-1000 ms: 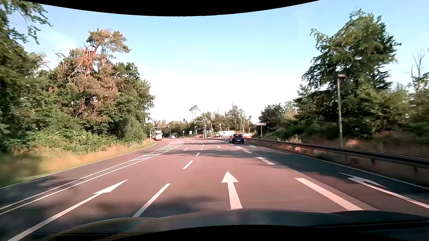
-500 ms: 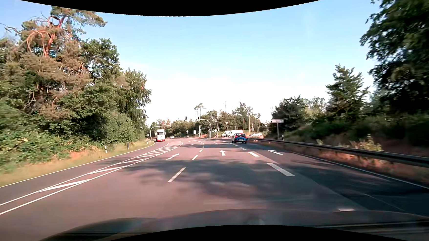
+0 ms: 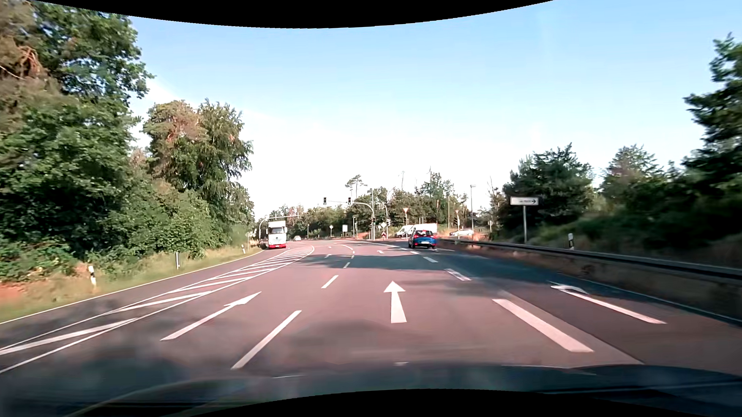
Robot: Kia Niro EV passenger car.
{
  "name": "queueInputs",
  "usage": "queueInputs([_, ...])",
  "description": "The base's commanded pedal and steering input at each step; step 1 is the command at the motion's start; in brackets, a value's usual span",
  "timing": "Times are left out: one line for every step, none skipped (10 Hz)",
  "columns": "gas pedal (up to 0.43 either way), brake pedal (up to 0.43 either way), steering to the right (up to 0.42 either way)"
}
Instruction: Follow the waypoints while adhering to traffic rules and regulations
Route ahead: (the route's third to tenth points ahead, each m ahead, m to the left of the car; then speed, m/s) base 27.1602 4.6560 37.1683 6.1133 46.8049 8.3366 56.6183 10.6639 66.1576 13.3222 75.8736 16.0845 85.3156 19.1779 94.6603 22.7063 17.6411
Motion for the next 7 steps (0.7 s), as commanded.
queueInputs([0.087, 0.0, -0.023])
queueInputs([0.087, 0.0, -0.023])
queueInputs([0.087, 0.0, -0.024])
queueInputs([0.087, 0.0, -0.024])
queueInputs([0.087, 0.0, -0.024])
queueInputs([0.087, 0.0, -0.024])
queueInputs([0.087, 0.0, -0.024])
